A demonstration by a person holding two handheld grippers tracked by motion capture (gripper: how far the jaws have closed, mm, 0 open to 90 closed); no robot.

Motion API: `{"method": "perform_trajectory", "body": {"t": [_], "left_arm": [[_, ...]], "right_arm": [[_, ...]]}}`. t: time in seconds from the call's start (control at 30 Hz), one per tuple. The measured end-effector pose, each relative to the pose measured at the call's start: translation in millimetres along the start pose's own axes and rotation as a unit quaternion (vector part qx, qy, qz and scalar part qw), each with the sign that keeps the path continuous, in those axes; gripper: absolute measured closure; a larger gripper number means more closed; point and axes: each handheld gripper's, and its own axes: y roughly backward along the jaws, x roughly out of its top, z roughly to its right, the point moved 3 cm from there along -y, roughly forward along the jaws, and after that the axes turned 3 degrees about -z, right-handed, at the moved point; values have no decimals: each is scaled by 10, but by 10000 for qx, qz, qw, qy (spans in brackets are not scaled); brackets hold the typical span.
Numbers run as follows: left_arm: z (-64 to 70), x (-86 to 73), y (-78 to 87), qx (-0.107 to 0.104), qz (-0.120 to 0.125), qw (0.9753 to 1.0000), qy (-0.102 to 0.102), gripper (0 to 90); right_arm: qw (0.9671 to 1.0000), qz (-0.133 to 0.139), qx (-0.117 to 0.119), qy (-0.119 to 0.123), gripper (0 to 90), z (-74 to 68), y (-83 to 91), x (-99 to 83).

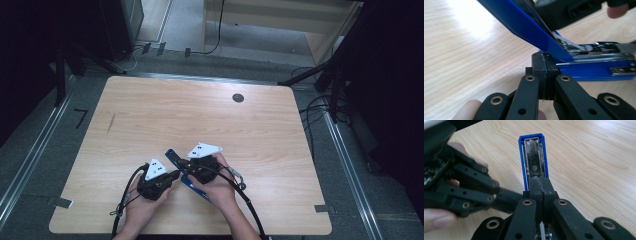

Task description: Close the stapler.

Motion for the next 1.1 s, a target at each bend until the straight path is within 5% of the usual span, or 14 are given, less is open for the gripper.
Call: {"method": "perform_trajectory", "body": {"t": [0.37,1.1], "left_arm": [[212,-51,-86,-478,-92,9988,-97,900],[317,-63,-173,-501,-117,9977,-443,900]], "right_arm": [[9999,140,36,-25,900,-12,114,-17],[9995,324,-38,-40,900,-17,389,-128]]}}
